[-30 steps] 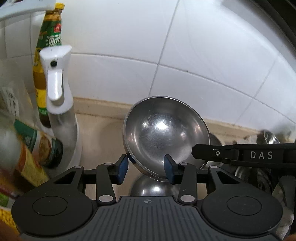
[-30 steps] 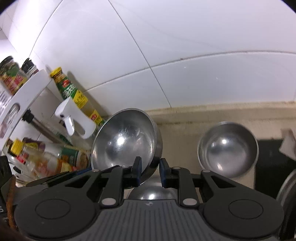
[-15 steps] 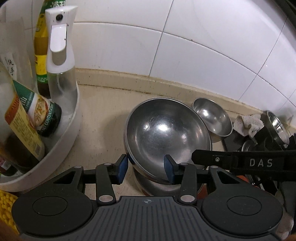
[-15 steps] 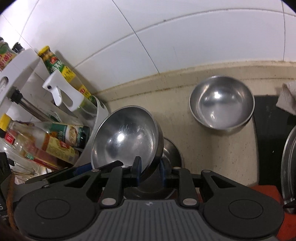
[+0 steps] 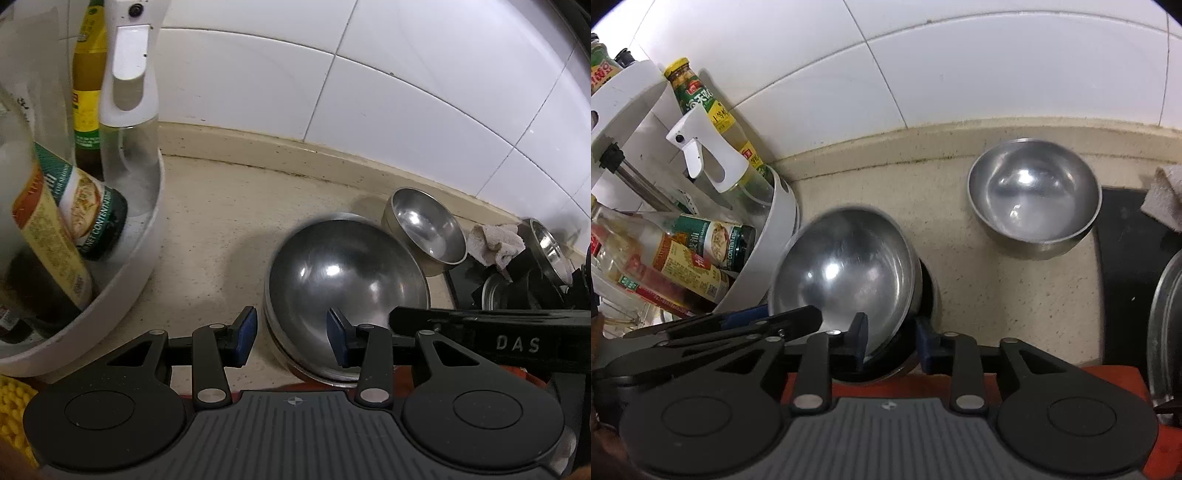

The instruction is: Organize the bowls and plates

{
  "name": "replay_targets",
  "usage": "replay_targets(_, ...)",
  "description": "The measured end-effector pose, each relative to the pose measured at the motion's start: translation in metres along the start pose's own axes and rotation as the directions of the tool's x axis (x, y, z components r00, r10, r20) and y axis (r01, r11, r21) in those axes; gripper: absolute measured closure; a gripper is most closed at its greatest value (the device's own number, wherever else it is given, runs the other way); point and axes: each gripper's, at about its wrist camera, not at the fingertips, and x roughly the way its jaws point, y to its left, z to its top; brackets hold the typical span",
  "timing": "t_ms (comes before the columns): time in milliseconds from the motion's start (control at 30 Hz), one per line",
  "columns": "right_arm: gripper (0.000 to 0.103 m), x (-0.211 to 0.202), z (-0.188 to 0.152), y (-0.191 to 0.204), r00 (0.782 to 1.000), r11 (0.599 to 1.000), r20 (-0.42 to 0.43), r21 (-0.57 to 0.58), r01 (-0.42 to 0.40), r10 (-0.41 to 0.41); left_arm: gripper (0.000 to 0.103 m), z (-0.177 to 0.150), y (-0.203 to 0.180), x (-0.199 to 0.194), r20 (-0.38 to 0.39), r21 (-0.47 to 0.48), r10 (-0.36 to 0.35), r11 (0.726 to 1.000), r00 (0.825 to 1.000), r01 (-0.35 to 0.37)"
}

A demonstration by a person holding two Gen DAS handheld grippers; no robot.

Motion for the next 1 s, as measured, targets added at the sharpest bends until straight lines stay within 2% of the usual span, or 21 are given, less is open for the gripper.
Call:
replay_targets(67, 0.074, -0.004, 0.000, 0.000, 1.000, 1.000, 0.017, -0.006, 0.018, -0.018, 0.054, 0.000, 0.002, -0.003, 0.011, -0.003, 0.004, 1.000, 1.000, -0.004)
replay_targets(333, 0.074, -0.020, -0.001, 0.006, 0.995, 0.997, 0.083, -0.049, 0.055, -0.051, 0.053, 0.004, 0.005, -0.019, 0.055, -0.016, 0.018, 1.000, 0.998, -0.017)
replay_targets(500, 0.074, -0.032, -0.002, -0.003, 0.993, 0.998, 0.106, -0.017, 0.053, -0.051, 0.053, 0.006, 0.001, -0.028, 0.076, -0.003, 0.016, 1.000, 0.997, -0.016)
replay_targets(1000, 0.072, -0.066, 0.004, -0.040, 0.981, 0.995, 0.177, 0.079, 0.061, -0.075, 0.039, 0.027, -0.050, -0.028, 0.121, 0.106, -0.005, 0.994, 0.993, -0.008)
